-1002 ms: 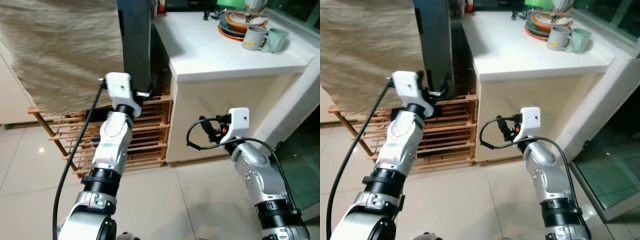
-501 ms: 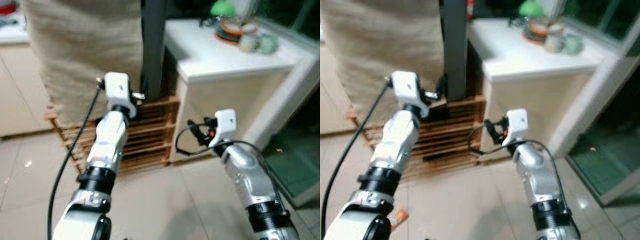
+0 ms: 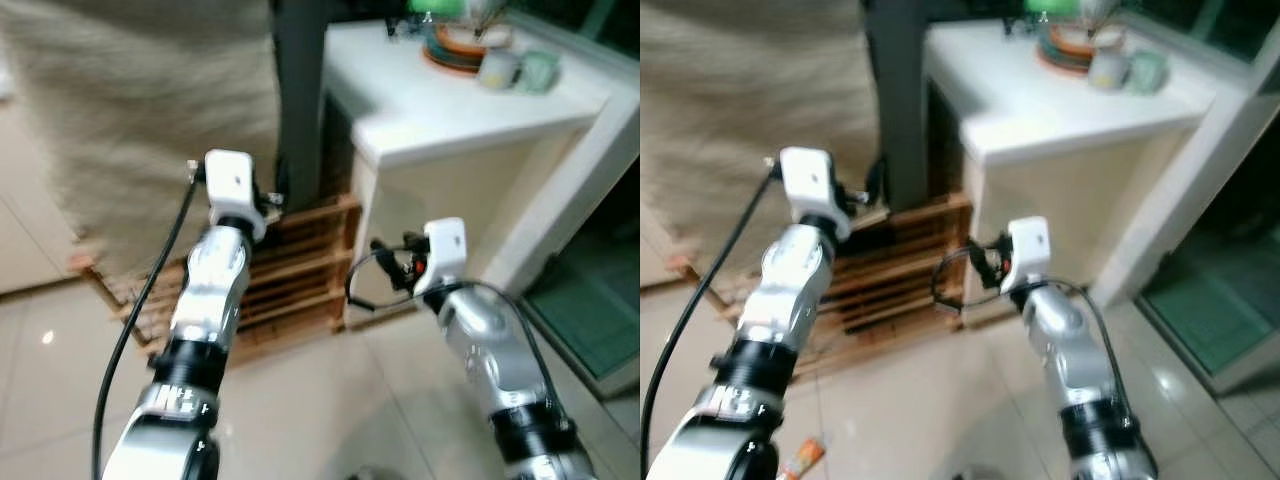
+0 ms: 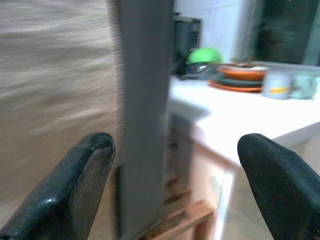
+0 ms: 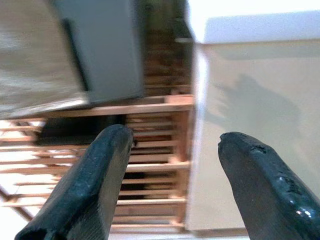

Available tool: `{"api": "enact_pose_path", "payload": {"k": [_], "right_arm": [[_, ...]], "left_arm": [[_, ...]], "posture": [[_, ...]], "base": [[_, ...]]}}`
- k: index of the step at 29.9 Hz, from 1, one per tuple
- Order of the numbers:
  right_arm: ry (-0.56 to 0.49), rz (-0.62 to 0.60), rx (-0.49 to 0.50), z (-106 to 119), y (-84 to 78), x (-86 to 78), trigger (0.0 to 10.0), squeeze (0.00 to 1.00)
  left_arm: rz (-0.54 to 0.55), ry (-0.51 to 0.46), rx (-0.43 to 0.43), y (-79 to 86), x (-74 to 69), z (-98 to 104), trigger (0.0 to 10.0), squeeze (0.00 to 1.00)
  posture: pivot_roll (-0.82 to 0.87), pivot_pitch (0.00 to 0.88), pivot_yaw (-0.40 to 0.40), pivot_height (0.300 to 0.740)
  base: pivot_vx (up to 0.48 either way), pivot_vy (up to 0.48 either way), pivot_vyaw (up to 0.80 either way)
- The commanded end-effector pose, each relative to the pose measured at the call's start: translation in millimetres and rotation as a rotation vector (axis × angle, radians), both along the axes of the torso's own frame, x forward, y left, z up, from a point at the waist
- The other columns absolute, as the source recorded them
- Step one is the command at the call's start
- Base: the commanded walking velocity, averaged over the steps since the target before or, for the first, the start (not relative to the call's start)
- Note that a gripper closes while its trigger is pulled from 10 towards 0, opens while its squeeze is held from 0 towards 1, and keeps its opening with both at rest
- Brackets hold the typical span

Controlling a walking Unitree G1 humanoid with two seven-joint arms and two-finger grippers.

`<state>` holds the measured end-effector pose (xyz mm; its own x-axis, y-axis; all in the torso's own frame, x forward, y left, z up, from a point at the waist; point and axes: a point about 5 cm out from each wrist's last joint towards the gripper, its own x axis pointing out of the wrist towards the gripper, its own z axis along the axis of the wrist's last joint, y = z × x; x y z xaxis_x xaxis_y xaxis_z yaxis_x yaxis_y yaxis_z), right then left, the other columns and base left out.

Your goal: Restocking fridge

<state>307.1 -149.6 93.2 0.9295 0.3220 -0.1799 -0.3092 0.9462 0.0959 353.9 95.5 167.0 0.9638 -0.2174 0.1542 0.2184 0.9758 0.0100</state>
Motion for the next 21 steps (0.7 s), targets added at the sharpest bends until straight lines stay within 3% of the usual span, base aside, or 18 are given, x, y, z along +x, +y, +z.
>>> {"api": "enact_pose_path", "payload": {"k": [1,6,8,12,21], "right_arm": [[-0.041,0.031,0.010,9,10.4,3.8,10.0,0.14],[-0.038,0.026,0.009,8,8.5,3.7,10.0,0.14],[-0.035,0.027,0.010,8,7.4,3.6,10.0,0.14],[-0.033,0.029,0.009,7,6.7,3.3,10.0,0.14],[-0.018,0.033,0.004,4,5.1,1.0,10.0,0.14]], "left_arm": [[0.044,-0.016,0.016,15.1,3.2,5,10.0,0.00],[0.058,-0.033,-0.013,17.0,3.7,10,10.0,0.00],[0.106,-0.061,-0.061,24.3,4.2,15,10.0,0.00],[0.136,-0.085,-0.060,27.7,4.2,19,10.0,0.00],[0.209,-0.040,-0.012,35.7,11.8,14,10.0,0.00]], "posture": [[-0.13,0.000,0.000,0.740],[-0.14,0.000,0.000,0.740],[-0.14,0.000,-0.001,0.740],[-0.14,0.000,-0.004,0.740],[-0.15,0.000,0.006,0.740]], "base": [[0.454,0.000,0.00],[0.375,0.211,0.00],[0.000,0.480,0.00],[0.000,0.480,0.00],[0.000,0.000,0.00]]}}
